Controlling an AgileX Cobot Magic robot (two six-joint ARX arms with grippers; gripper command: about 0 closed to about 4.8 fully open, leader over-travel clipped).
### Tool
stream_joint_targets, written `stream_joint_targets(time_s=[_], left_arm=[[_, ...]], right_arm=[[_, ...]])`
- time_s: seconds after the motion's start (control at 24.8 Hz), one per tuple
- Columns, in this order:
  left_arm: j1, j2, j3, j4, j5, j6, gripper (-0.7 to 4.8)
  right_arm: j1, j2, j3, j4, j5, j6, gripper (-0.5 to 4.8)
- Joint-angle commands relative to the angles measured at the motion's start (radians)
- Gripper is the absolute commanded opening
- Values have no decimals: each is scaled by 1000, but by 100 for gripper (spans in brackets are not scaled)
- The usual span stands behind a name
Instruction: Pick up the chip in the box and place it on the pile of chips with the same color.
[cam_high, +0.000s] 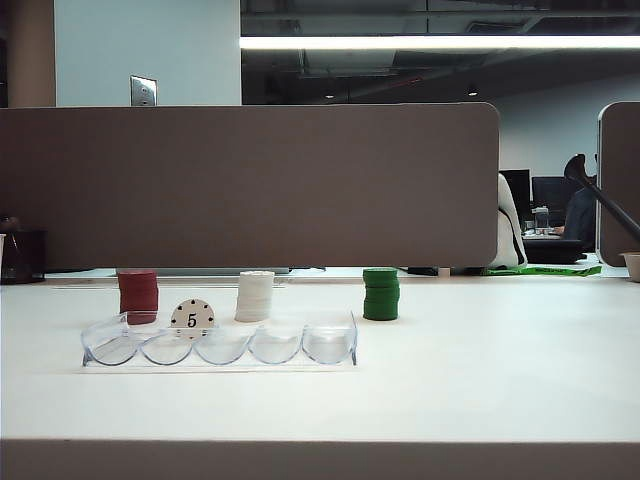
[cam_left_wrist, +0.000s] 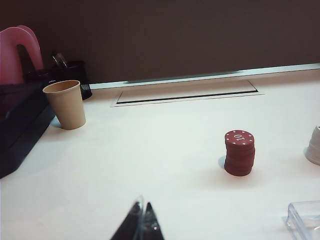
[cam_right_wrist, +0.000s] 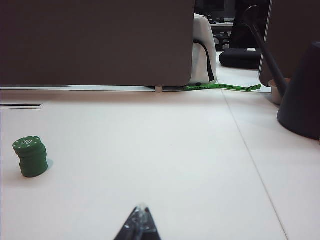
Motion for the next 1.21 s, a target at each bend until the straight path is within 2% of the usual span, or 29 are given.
stream_joint_targets(time_s=[0.04, 0.85, 0.93, 0.97, 1.01, 1.13, 1.21], left_arm=[[2, 1, 3, 7, -1, -3, -5], [2, 1, 3, 26, -5, -4, -6], [2, 1, 3, 32, 34, -109, -6], [2, 1, 3, 33, 46, -129, -6], [2, 1, 3, 37, 58, -136, -6], [0, 1, 24, 45, 191, -90, -6], [0, 2, 66, 12, 228, -90, -6]], right_arm=[[0, 0, -1, 14, 2, -1, -6], [0, 0, -1, 26, -2, -1, -6], [1, 0, -1, 42, -7, -1, -6], [2, 0, 1, 47, -13, -1, -6], [3, 0, 1, 53, -23, -1, -6], [6, 0, 17, 86, -174, 12, -6], [5, 3, 49, 63, -213, 33, -6]])
